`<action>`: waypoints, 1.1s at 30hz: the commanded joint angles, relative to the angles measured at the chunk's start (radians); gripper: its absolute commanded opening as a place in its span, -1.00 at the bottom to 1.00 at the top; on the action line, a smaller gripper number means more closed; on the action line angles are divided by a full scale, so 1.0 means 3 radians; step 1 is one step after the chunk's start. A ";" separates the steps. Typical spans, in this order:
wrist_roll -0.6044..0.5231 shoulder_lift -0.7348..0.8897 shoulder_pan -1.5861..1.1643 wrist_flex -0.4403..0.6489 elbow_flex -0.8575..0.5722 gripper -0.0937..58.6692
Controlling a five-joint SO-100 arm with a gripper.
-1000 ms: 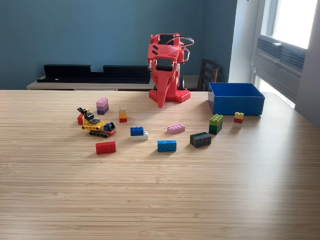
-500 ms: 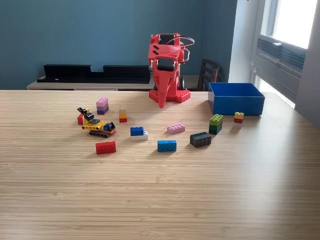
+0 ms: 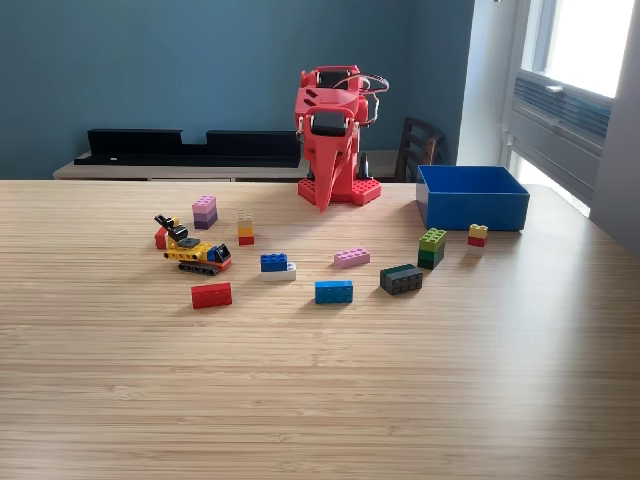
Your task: Grasp a lego block and put it in the bin.
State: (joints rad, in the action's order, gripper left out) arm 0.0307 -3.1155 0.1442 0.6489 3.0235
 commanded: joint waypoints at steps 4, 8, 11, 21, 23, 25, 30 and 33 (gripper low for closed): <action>-0.0235 0.1406 0.0297 -0.0077 -0.0956 -0.99; -0.0476 0.1933 0.0506 -0.0056 -0.1391 -0.99; -0.0859 0.2224 0.0711 0.0000 -0.1718 -0.95; -0.1268 0.2771 0.1043 0.0603 -0.2792 -0.11; -0.1268 0.2843 0.1084 0.0777 -0.2981 0.01; -0.1253 0.2909 0.1140 0.0966 -0.3180 0.10; -0.1156 0.3129 0.1283 0.1386 -0.3590 0.17; -0.1064 0.3293 0.1329 0.1544 -0.3707 0.20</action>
State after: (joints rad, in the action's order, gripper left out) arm -0.3129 -2.1506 0.5277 1.0815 2.0187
